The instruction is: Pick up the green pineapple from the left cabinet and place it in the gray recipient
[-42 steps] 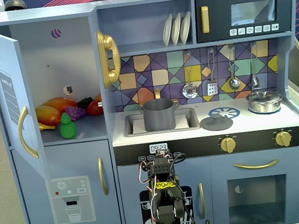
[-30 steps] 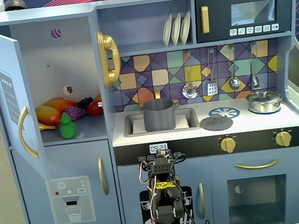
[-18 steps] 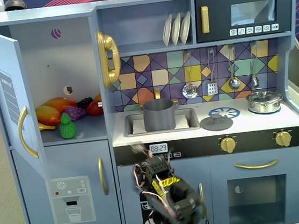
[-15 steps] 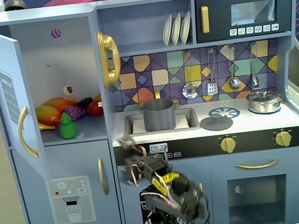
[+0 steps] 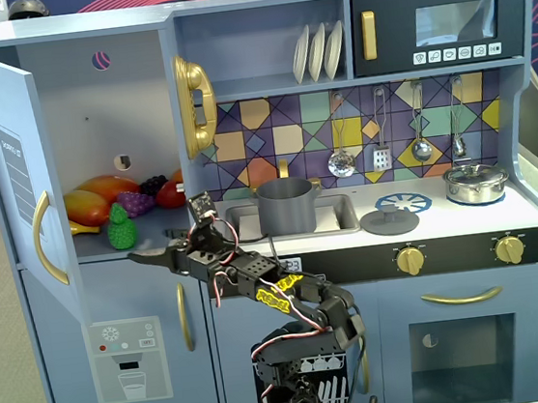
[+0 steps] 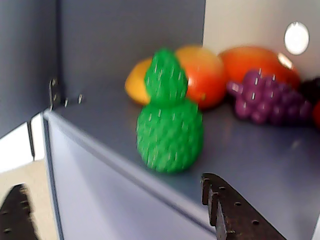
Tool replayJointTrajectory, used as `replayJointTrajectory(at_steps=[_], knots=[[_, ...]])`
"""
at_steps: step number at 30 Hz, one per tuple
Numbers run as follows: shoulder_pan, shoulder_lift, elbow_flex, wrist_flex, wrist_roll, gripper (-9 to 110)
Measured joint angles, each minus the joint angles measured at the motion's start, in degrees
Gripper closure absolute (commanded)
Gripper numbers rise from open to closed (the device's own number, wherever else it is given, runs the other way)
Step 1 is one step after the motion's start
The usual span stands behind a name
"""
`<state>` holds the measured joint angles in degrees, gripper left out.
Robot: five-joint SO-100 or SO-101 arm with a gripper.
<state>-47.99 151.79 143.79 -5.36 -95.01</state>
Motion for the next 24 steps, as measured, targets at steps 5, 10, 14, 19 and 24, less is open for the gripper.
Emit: replayJointTrajectory(at_steps=[5,10,14,19,24], knots=[[0.44,-5.89,-1.23,-5.27,2.46,55],[0.53,-12.83,-3.69,-10.11,3.69,56],[1.14,-17.67,-6.33,-12.39,4.04,55],[2.99,-23.47,-9.93,-14.41,5.19,54],[4.31,-29.09,-12.57,-15.64,5.19,54]])
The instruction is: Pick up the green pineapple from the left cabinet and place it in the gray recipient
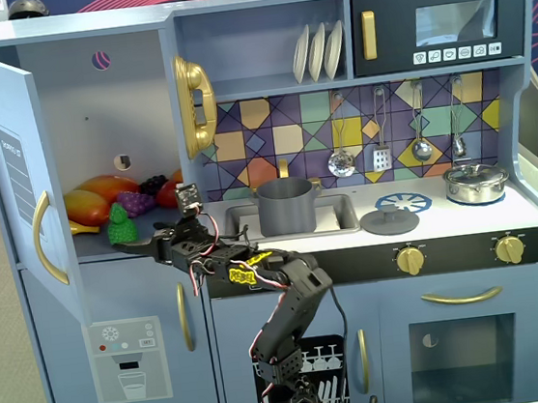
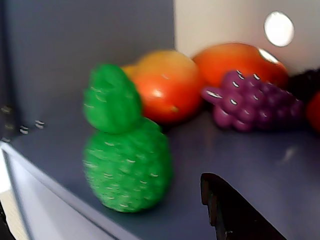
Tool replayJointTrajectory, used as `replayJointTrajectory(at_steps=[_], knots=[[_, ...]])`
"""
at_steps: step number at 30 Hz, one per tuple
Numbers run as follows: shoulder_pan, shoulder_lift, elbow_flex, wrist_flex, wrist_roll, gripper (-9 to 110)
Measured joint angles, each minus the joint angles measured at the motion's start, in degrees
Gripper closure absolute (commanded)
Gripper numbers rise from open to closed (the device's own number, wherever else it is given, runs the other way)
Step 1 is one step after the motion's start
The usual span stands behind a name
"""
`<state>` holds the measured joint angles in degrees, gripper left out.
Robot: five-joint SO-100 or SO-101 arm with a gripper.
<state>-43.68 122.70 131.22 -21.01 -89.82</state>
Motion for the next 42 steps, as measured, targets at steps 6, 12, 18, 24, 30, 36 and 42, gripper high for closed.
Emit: replayJointTrajectory(at_steps=[6,12,18,24,30,36,42], knots=[[0.26,-5.89,-4.39,-0.18,-0.53,55],[0.26,-11.43,-9.76,-0.18,-1.76,55],[0.26,-16.17,-15.29,-0.18,-2.29,56],[-0.26,-19.78,-19.34,-0.18,-2.90,58],[-1.32,-21.36,-21.88,0.79,-3.43,74],[-2.29,-21.36,-22.24,2.02,-7.47,102],[-2.99,-21.01,-22.24,2.11,-7.47,102]])
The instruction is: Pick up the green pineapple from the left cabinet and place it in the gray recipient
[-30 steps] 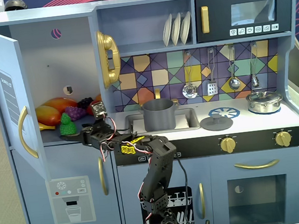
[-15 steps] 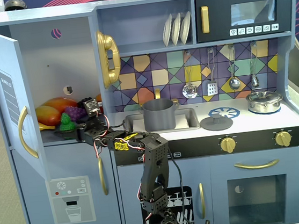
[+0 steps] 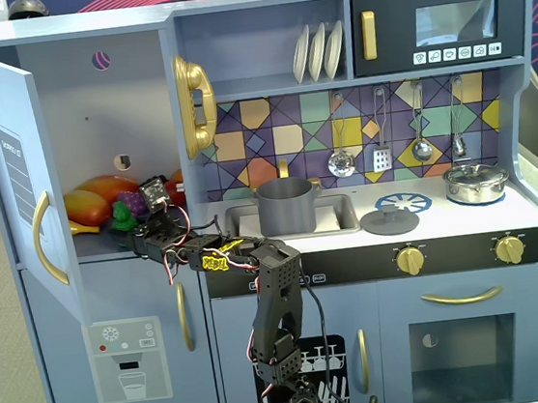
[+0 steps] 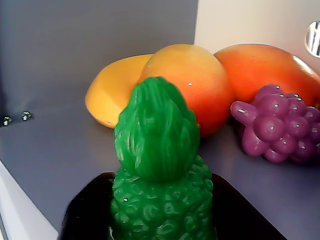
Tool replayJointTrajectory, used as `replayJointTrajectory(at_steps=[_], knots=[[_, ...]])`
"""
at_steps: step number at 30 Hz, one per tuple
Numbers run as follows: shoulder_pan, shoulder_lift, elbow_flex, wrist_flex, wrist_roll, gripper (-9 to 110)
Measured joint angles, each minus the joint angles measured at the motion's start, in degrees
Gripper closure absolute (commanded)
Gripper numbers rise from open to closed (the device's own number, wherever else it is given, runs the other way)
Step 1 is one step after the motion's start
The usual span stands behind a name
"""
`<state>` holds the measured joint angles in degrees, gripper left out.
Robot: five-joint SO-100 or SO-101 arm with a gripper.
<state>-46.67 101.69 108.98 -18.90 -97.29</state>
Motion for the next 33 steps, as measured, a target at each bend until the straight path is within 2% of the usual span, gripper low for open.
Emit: replayJointTrajectory(at_steps=[5,10,14,17,23,27,33], knots=[[-4.66,9.67,1.49,4.57,0.00,102],[-9.23,28.83,8.61,13.10,-0.79,102],[-8.35,45.00,13.36,18.54,-2.02,102],[-1.23,54.32,13.97,22.68,-0.44,102],[23.03,61.35,13.36,30.67,7.65,102],[34.98,56.78,10.55,31.46,9.58,102],[44.74,40.08,3.25,29.71,8.96,102]])
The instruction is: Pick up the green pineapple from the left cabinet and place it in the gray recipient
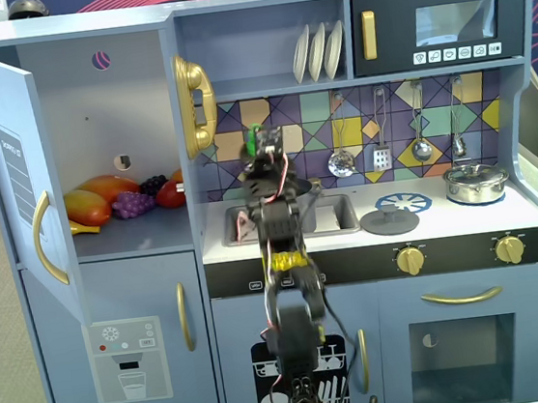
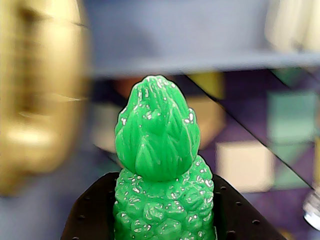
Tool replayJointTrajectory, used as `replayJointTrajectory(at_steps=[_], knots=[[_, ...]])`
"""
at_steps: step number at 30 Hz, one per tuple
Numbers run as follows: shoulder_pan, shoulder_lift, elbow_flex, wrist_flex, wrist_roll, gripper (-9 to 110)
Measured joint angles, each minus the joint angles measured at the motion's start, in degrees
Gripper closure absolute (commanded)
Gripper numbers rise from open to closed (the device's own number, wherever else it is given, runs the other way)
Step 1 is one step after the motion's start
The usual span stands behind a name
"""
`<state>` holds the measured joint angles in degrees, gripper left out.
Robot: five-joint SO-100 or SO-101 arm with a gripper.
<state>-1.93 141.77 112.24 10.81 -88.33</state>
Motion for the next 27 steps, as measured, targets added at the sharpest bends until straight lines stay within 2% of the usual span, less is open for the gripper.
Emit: replayJointTrajectory(at_steps=[6,13,18,20,24,27], knots=[[4.92,-12.83,-4.92,2.20,-2.81,102],[4.66,-20.04,-6.86,3.96,-5.63,100],[4.48,-23.03,-10.20,4.48,-5.10,64],[4.57,-23.03,-11.60,4.92,-4.22,58],[4.48,-21.80,-15.91,11.34,-3.60,63],[4.48,-16.35,-20.21,23.20,-3.60,74]])
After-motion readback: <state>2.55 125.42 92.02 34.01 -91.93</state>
